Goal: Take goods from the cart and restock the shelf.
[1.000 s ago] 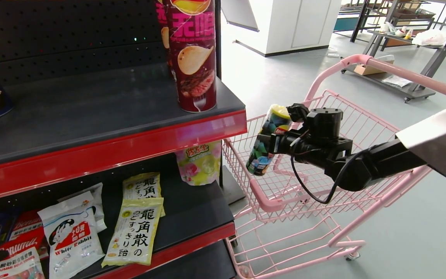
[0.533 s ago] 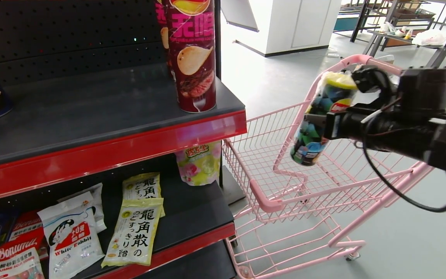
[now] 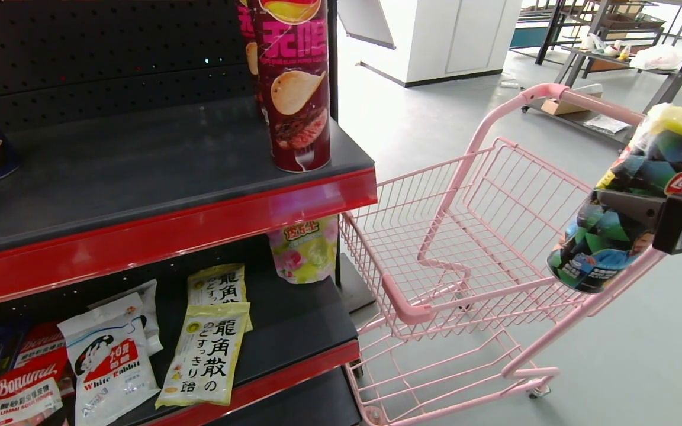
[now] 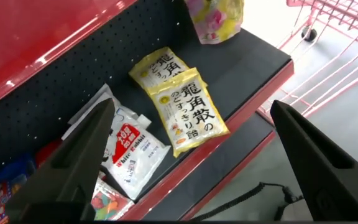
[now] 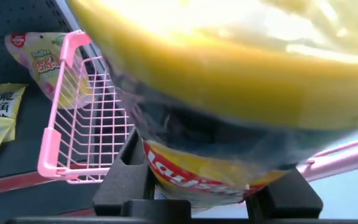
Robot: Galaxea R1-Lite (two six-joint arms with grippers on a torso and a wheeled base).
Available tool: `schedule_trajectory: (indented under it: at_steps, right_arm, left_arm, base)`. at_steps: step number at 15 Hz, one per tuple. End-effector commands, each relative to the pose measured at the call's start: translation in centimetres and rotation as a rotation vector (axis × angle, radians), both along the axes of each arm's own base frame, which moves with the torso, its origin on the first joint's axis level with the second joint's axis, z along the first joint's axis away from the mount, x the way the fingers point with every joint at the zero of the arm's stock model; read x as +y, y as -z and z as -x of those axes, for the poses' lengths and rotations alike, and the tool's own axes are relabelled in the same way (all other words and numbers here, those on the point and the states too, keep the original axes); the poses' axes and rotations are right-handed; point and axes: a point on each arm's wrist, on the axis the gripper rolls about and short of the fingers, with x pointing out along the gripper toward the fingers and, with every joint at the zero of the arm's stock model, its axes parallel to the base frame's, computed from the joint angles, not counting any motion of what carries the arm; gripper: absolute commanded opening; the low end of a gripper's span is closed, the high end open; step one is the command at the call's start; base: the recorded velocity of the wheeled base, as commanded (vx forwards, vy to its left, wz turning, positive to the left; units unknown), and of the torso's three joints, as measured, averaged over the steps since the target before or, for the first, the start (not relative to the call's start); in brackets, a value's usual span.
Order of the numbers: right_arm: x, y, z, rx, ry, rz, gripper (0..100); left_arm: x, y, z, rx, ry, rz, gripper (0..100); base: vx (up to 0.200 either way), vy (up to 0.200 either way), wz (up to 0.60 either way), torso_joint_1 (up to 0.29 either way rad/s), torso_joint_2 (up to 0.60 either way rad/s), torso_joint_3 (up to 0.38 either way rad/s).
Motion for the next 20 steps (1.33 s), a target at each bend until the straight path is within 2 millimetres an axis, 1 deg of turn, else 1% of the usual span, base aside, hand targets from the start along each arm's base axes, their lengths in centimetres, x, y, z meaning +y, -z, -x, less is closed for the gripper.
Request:
schedule_trajectory:
  at_steps: [1,3,4,5,10,11,19,20]
  right_arm:
    - [-0.4,-0.6,1.5,-0.044,0.006,0.002,0]
    - [-0.5,-0.4,1.8,-0.043,0.004,0.014,0]
    - [-0.5,0.1,2.5,-0.046,-0.005,0.050,0]
    - [-0.6,0.2,2.7,-0.045,-0.008,0.064,0]
    - [-0.7,0.0,3.0,-0.060,-0.003,0.071,0]
    - [-0.7,0.2,3.0,-0.055,0.001,0.073,0]
    - [-0.7,0.7,3.2,-0.043,0.000,0.086,0]
    - [-0.8,0.9,3.3,-0.041,0.003,0.089,0]
  left_arm:
    - [-0.1,0.1,-0.2,0.012,-0.015,-0.013,100]
    - [0.0,0.1,-0.2,0.009,-0.016,-0.012,100]
    - [0.0,0.1,-0.1,0.008,-0.016,-0.011,100]
    - [0.0,0.1,-0.1,0.006,-0.016,-0.012,100]
    - [0.2,0.2,0.3,-0.013,-0.009,-0.004,100]
    - [0.2,0.4,0.4,-0.011,-0.012,-0.005,100]
    - [0.3,0.5,0.6,-0.021,-0.014,-0.001,100]
    - [0.3,0.5,0.6,-0.021,-0.014,-0.001,100]
  base:
    - [0.000,0.000,0.00,0.000,0.00,0.000]
    - [-0.200,0.000,0.00,0.005,0.00,0.000]
    - [-0.200,0.000,0.00,0.012,0.00,-0.002]
    - [-0.200,0.000,0.00,0.002,-0.01,0.002]
    - [-0.200,0.000,0.00,0.004,0.00,0.003]
    - [0.000,0.000,0.00,0.000,0.00,0.000]
    - [0.000,0.000,0.60,0.002,0.00,0.003]
    - [0.000,0.000,0.00,0.000,0.00,0.000]
